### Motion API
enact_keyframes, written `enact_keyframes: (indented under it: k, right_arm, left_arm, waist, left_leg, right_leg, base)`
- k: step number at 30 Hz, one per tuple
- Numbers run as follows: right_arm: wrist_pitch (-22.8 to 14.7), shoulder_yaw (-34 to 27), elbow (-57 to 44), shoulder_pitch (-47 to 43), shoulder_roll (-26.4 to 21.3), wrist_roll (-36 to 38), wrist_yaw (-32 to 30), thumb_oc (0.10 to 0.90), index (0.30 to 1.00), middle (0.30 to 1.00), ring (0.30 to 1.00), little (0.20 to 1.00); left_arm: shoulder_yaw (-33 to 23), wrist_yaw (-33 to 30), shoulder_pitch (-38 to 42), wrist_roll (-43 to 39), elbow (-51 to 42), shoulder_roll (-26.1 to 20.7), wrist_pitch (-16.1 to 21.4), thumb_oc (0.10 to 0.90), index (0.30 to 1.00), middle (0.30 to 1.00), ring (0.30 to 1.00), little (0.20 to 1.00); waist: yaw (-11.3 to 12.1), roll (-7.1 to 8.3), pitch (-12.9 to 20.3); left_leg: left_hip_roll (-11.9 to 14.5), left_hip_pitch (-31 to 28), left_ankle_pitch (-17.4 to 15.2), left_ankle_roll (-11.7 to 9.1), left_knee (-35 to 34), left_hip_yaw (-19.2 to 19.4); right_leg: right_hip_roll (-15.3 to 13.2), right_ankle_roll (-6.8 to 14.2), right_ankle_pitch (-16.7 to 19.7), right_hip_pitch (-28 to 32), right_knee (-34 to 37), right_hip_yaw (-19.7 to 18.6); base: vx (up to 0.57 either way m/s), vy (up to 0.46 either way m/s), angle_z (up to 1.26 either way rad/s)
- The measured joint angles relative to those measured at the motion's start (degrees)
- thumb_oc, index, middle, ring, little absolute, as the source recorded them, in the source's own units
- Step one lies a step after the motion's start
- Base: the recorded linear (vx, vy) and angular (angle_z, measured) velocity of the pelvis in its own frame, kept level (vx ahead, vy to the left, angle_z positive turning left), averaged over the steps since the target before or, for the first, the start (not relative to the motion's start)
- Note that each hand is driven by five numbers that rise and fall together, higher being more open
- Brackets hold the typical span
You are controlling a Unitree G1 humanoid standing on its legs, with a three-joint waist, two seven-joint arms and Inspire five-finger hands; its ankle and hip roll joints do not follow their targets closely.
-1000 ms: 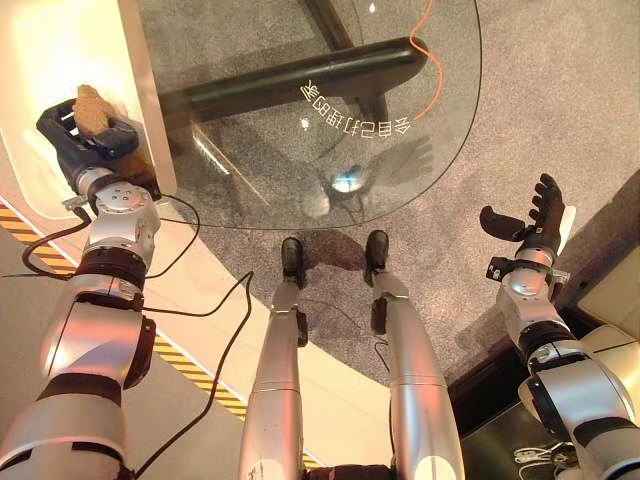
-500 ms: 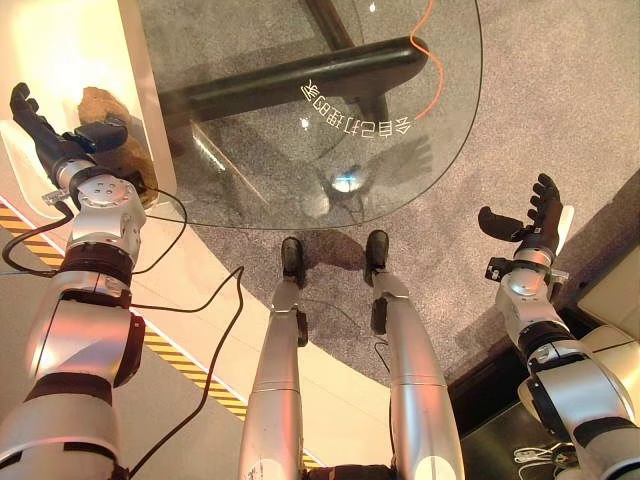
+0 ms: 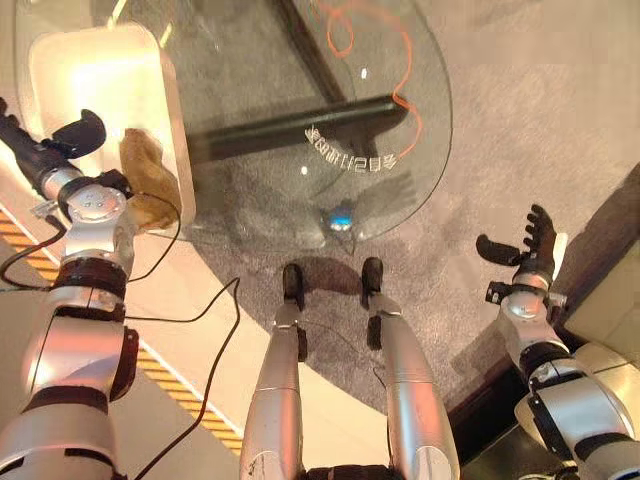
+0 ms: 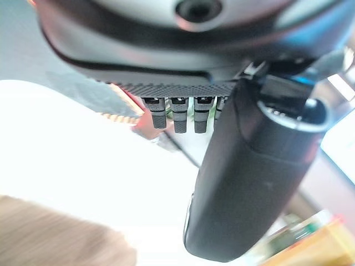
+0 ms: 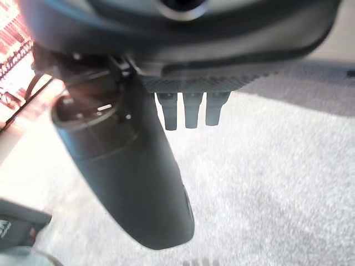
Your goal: Wipe the table with a cloth and put it in the basket.
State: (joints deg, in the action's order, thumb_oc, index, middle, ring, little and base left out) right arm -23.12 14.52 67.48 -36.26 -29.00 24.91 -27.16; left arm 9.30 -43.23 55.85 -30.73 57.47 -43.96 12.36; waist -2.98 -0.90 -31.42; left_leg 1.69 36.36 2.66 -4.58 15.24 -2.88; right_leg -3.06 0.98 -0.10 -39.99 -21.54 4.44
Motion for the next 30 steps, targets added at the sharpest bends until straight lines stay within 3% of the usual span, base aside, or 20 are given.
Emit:
enact_keyframes:
  k: [4,11,12,14,15,16,19,24,30]
  right_arm:
    - [0.2,-2.0,0.1,5.3,0.3,-0.6,0.1,0.8,0.9,0.9,0.9,0.9]
    - [1.4,-7.5,1.4,11.5,0.3,-1.5,2.7,0.8,0.9,0.9,0.9,0.9]
    - [2.1,-9.3,1.4,14.2,0.7,-2.5,4.2,0.8,0.9,0.9,0.9,0.9]
    - [2.0,-9.7,1.3,18.9,0.8,-3.1,4.7,0.8,0.9,0.9,0.9,0.9]
    - [2.0,-9.7,1.3,18.9,0.8,-3.1,4.7,0.8,0.9,0.9,0.9,0.9]
    - [3.1,-12.1,2.1,21.8,1.5,-4.5,6.0,0.8,0.9,0.9,0.9,0.9]
    - [5.8,-13.0,4.2,25.5,1.9,-5.5,9.4,0.8,0.9,0.9,0.9,0.9]
    - [9.5,-13.7,6.3,27.7,3.4,-8.7,14.5,0.8,0.9,0.9,0.9,0.9]
    - [12.6,-14.2,8.0,30.9,7.1,-12.5,18.7,0.8,0.9,0.9,0.9,0.9]
  left_arm:
    - [-6.0,-0.1,-6.2,0.0,-2.4,-1.2,1.5,0.8,0.9,0.9,0.9,0.9]
    - [-15.0,2.8,-15.1,-0.2,-3.7,-4.1,2.7,0.8,0.9,0.9,0.9,0.9]
    - [-18.0,5.6,-20.7,-0.7,-4.2,-4.1,2.9,0.8,0.9,0.9,0.9,0.9]
    - [-18.5,7.7,-26.8,-1.8,-4.6,-3.8,3.2,0.8,0.9,0.9,0.9,0.9]
    - [-18.5,7.7,-26.8,-1.8,-4.6,-3.8,3.2,0.8,0.9,0.9,0.9,0.9]
    - [-21.4,11.5,-32.2,-2.5,-4.6,-2.9,3.0,0.8,0.9,0.9,0.9,0.9]
    - [-23.4,16.8,-38.6,-2.7,-4.2,0.1,1.9,0.8,0.9,0.9,0.9,0.9]
    - [-23.3,27.6,-44.1,-3.1,-0.6,4.4,-0.4,0.8,0.9,0.9,0.9,0.9]
    - [-20.8,38.6,-48.1,-4.5,7.0,10.7,-3.6,0.8,0.9,0.9,0.9,0.9]
  waist:
    - [0.3,-0.01,0.2]
    - [2.4,-0.53,1.4]
    - [2.6,-0.93,2.2]
    - [3.0,-1.62,9.4]
    - [3.0,-1.62,9.4]
    - [3.6,-2.43,11.8]
    - [4.3,-2.71,17.0]
    - [4.3,-2.14,20.8]
    - [4.1,0.18,24.4]
  left_leg:
    - [0.3,-10.1,0.7,0.1,-5.4,0.6]
    - [0.5,-20.4,1.7,0.8,-11.7,0.9]
    - [0.6,-26.7,1.7,0.9,-14.7,0.9]
    - [0.5,-26.4,1.7,0.8,-16.9,0.9]
    - [0.5,-26.4,1.7,0.8,-16.9,0.9]
    - [0.2,-30.8,1.9,1.0,-19.5,0.9]
    - [-0.5,-33.4,1.7,0.8,-20.2,0.9]
    - [-1.3,-35.9,0.9,1.5,-20.2,0.7]
    - [-1.7,-37.8,0.2,2.0,-20.2,0.8]
  right_leg:
    - [0.0,0.5,0.9,9.9,5.4,0.3]
    - [-0.2,0.8,2.2,20.4,12.0,0.3]
    - [-0.2,0.9,2.2,26.7,14.8,1.0]
    - [-0.5,1.5,1.8,26.6,16.9,1.5]
    - [-0.5,1.5,1.8,26.6,16.9,1.5]
    - [-0.5,2.0,2.2,31.6,20.3,1.6]
    - [-1.1,2.6,2.6,36.1,24.4,1.9]
    - [-1.8,3.5,2.9,39.9,26.4,3.0]
    - [-1.9,3.8,2.7,41.6,26.5,2.5]
  base:
    - [0.06,-0.017,-0.05]
    - [0.11,0.014,0.0]
    - [0.17,0.023,0.05]
    - [0.15,0.011,0.13]
    - [0.18,-0.004,0.13]
    - [0.12,-0.005,0.09]
    - [0.15,-0.005,0.14]
    - [0.12,0.01,0.08]
    - [0.06,0.004,-0.02]
